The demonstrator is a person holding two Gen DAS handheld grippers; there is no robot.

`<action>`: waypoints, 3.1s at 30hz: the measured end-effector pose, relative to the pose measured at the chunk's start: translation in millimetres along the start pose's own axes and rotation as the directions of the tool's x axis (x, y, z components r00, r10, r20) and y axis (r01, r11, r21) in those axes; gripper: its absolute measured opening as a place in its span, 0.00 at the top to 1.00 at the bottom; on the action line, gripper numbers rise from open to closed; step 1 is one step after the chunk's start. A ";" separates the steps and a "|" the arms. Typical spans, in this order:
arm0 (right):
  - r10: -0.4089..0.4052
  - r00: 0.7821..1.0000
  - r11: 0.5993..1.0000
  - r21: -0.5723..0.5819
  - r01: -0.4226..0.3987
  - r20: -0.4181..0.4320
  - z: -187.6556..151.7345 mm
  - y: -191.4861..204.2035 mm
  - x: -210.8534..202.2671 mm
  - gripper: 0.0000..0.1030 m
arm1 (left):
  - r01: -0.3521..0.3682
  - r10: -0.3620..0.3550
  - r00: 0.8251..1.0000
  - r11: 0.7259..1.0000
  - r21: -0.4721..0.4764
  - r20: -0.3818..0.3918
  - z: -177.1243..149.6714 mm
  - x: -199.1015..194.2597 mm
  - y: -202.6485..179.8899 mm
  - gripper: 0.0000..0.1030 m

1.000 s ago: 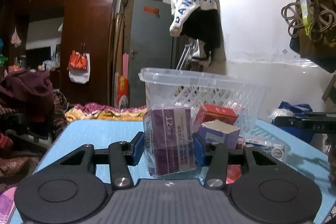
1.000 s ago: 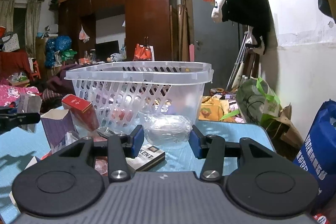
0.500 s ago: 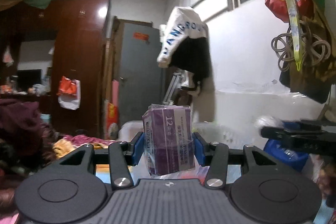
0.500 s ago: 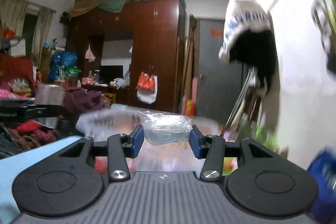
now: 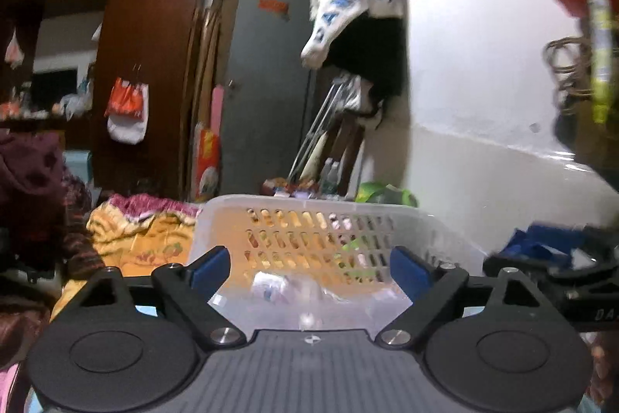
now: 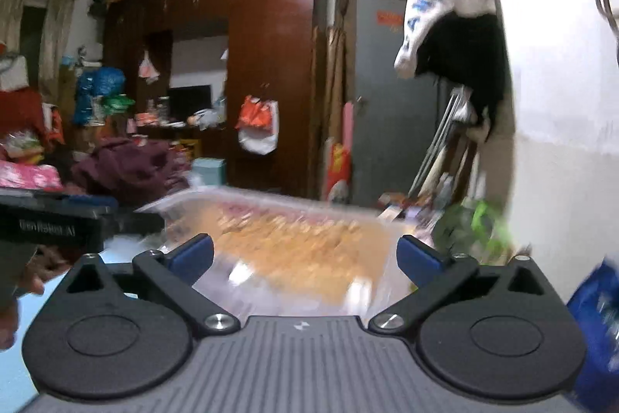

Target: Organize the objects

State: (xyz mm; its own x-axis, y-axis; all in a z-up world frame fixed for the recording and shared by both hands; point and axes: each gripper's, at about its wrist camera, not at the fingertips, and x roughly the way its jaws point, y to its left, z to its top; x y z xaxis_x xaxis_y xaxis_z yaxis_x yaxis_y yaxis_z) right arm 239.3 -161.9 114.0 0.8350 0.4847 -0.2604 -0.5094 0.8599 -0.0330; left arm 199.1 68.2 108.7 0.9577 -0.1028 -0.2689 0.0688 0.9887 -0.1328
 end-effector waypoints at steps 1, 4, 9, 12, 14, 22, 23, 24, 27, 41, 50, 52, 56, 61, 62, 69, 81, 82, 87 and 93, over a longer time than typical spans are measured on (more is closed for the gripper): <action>0.013 1.000 1.000 0.003 -0.013 -0.004 -9.2 -0.2 -9.7 0.00 | 0.005 -0.005 1.000 1.000 0.009 0.021 -8.9 -15.4 -0.6 0.11; 0.052 0.998 0.999 -0.009 -0.051 0.022 -50.3 2.8 -40.4 0.00 | -0.004 0.003 0.999 1.000 0.019 0.054 -40.1 -51.2 -1.5 0.11; 0.148 0.989 0.985 0.086 -0.146 -0.018 -105.6 5.5 -63.0 0.05 | 0.036 -0.036 0.999 0.999 -0.006 0.023 -81.4 -61.5 -0.6 0.11; 0.223 0.974 0.970 0.108 -0.219 -0.032 -119.3 10.2 -68.4 0.09 | 0.062 -0.063 0.998 0.996 -0.064 -0.015 -94.8 -63.6 4.7 0.11; 0.242 0.969 0.968 0.076 -0.237 -0.054 -123.0 17.2 -68.9 0.09 | 0.074 -0.075 0.997 0.994 -0.077 -0.016 -104.9 -71.8 5.0 0.11; 0.215 0.970 0.976 -0.015 -0.218 -0.115 -124.8 38.8 -45.2 0.38 | 0.115 -0.114 0.993 0.992 0.042 -0.032 -143.3 -103.2 -34.6 0.11; 0.219 0.970 0.975 -0.006 -0.221 -0.109 -127.7 37.5 -47.3 0.38 | 0.101 -0.099 0.995 0.992 0.074 -0.035 -149.2 -103.9 -40.3 0.11; 0.221 0.970 0.975 0.002 -0.222 -0.098 -129.1 34.7 -49.4 0.39 | 0.081 -0.078 0.996 0.992 0.099 -0.035 -152.9 -103.4 -44.4 0.11; 0.201 0.976 0.980 0.003 -0.201 -0.081 -138.2 33.2 -61.1 0.41 | 0.074 -0.071 0.997 0.994 0.084 -0.030 -159.0 -101.0 -44.8 0.12; 0.157 0.988 0.988 0.000 -0.157 -0.009 -154.9 32.5 -75.6 0.41 | 0.019 -0.028 0.999 0.977 0.212 0.042 -183.6 -104.4 -68.9 0.56; 0.112 0.994 0.994 -0.005 -0.112 0.011 -159.8 25.5 -81.9 0.42 | -0.001 -0.018 0.997 0.971 0.240 0.078 -183.4 -105.3 -77.3 0.26; 0.109 0.994 0.994 -0.001 -0.109 0.013 -160.6 22.5 -83.6 0.42 | 0.015 -0.031 0.997 0.969 0.246 0.064 -183.7 -103.5 -79.1 0.25; 0.090 0.996 0.996 0.002 -0.090 0.013 -161.1 17.0 -86.5 0.41 | 0.020 -0.028 0.999 0.971 0.237 0.032 -180.4 -93.3 -82.8 0.24; 0.065 0.998 0.998 0.009 -0.065 0.019 -163.0 9.2 -89.8 0.42 | 0.035 -0.033 0.999 0.979 0.202 -0.016 -175.9 -81.0 -91.9 0.21; 0.062 0.998 0.998 0.012 -0.062 0.019 -162.9 7.7 -90.6 0.42 | 0.029 -0.025 0.999 0.978 0.206 -0.019 -175.8 -79.4 -95.4 0.21; 0.044 0.999 0.999 0.024 -0.045 0.023 -164.1 -0.6 -95.0 0.42 | -0.002 0.008 1.000 0.975 0.224 -0.025 -176.7 -70.2 -110.1 0.21; 0.056 0.996 0.998 0.037 -0.058 0.067 -152.1 -1.6 -103.9 0.43 | 0.030 -0.056 0.988 0.984 0.173 0.143 -167.6 -111.8 -88.9 0.25; 0.060 0.995 0.998 0.027 -0.062 0.078 -148.0 0.5 -104.7 0.43 | 0.022 -0.047 0.987 0.987 0.159 0.153 -162.4 -113.5 -84.3 0.26; 0.066 0.990 0.998 -0.019 -0.064 0.121 -115.5 7.4 -93.4 0.44 | 0.052 -0.060 0.989 0.997 0.064 0.136 -112.4 -95.7 -58.6 0.55; 0.084 0.988 0.996 -0.019 -0.082 0.128 -80.7 6.0 -72.8 0.44 | 0.029 -0.032 0.996 0.999 0.041 0.077 -86.6 -61.7 -42.4 0.58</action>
State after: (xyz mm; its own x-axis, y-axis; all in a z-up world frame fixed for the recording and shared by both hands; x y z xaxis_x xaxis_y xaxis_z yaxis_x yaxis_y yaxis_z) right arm 158.7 -205.0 54.9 0.8092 0.5713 -0.1369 -0.5798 0.8142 -0.0295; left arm 112.9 23.2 48.3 0.9737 -0.1260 -0.1898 0.1081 0.9889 -0.1017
